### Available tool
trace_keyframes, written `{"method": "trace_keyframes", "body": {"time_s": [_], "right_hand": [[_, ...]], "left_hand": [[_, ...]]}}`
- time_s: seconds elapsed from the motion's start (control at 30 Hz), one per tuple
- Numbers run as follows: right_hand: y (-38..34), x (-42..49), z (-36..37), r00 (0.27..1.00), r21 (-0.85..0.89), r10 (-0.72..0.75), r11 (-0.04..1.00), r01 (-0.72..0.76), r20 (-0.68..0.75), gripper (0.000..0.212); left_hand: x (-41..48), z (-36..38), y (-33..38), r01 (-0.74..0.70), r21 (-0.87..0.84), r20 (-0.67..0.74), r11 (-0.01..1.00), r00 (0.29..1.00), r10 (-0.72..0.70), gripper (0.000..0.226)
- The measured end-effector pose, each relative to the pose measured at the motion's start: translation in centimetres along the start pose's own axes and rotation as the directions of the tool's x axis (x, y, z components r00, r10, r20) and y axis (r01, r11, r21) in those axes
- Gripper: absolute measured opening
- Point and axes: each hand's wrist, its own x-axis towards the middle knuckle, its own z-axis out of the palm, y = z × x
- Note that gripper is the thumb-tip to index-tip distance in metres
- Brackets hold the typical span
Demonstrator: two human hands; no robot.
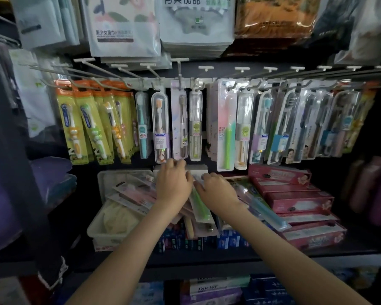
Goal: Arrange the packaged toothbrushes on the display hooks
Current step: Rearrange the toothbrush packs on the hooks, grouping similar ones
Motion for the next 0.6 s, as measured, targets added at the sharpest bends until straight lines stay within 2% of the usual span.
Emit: {"method": "trace_keyframes", "body": {"time_s": [0.07, 0.2, 0.3, 0.4, 0.53, 0.6], "right_hand": [[-2.0, 1.4, -0.1, 0.995, 0.119, -0.037, 0.992, 0.048, -0.093, 0.037], [-4.1, 6.3, -0.5, 0.976, 0.305, 0.029, 0.951, 0.04, -0.216, 0.036], [-5.2, 9.9, -0.8, 0.958, 0.362, 0.111, 0.932, -0.009, -0.263, 0.054], [-6.3, 12.3, -0.7, 0.947, 0.459, 0.204, 0.886, -0.07, -0.249, 0.064], [-6.8, 14.3, -0.1, 0.933, 0.626, 0.332, 0.759, -0.179, -0.136, 0.055], [-7.2, 14.5, 0.1, 0.928, 0.624, 0.349, 0.756, -0.197, -0.128, 0.048]], "left_hand": [[0.9, -1.2, -0.7, -0.06, 0.014, -0.119, 0.998, 0.991, 0.061, 0.03], [2.5, -3.2, -3.0, -0.146, 0.078, -0.259, 0.986, 0.952, 0.162, 0.037], [3.1, -4.3, -5.2, -0.206, 0.121, -0.342, 0.971, 0.91, 0.235, 0.046], [3.5, -5.3, -7.1, -0.246, 0.172, -0.371, 0.954, 0.881, 0.294, 0.05], [4.1, -6.5, -8.8, -0.239, 0.243, -0.335, 0.94, 0.889, 0.312, 0.053], [4.4, -7.0, -9.7, -0.208, 0.284, -0.3, 0.936, 0.908, 0.292, 0.062]]}}
